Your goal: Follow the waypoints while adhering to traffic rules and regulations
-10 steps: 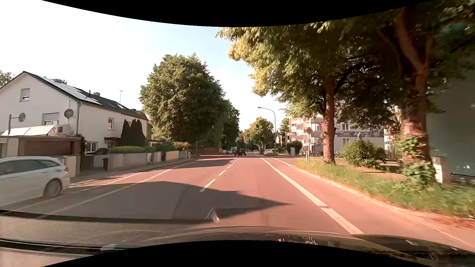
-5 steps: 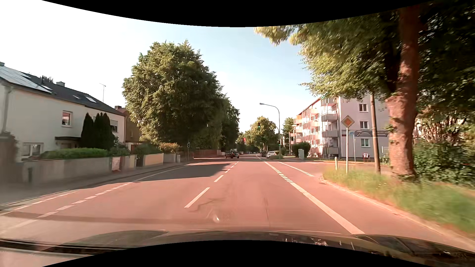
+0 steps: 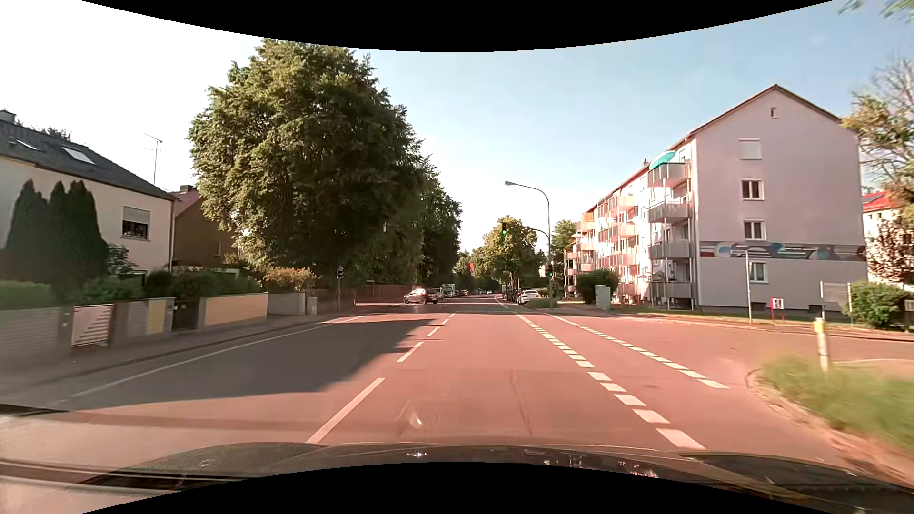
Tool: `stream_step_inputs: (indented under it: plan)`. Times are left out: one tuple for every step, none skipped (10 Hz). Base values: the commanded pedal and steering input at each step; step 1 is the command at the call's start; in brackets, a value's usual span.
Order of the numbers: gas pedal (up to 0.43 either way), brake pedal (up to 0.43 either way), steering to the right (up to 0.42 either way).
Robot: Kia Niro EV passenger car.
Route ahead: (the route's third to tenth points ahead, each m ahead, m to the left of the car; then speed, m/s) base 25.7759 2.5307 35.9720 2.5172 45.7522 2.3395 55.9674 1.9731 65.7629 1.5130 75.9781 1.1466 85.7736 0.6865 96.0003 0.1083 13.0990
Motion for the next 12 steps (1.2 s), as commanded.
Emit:
stream_step_inputs:
  plan:
    - [0.209, 0.006, 0.000]
    - [0.209, 0.006, 0.000]
    - [0.209, 0.006, 0.000]
    - [0.209, 0.006, 0.000]
    - [0.209, 0.006, 0.000]
    - [0.209, 0.006, 0.000]
    - [0.209, 0.006, 0.000]
    - [0.209, 0.006, 0.000]
    - [0.209, 0.006, 0.000]
    - [0.209, 0.006, 0.000]
    - [0.209, 0.006, 0.000]
    - [0.209, 0.006, 0.000]
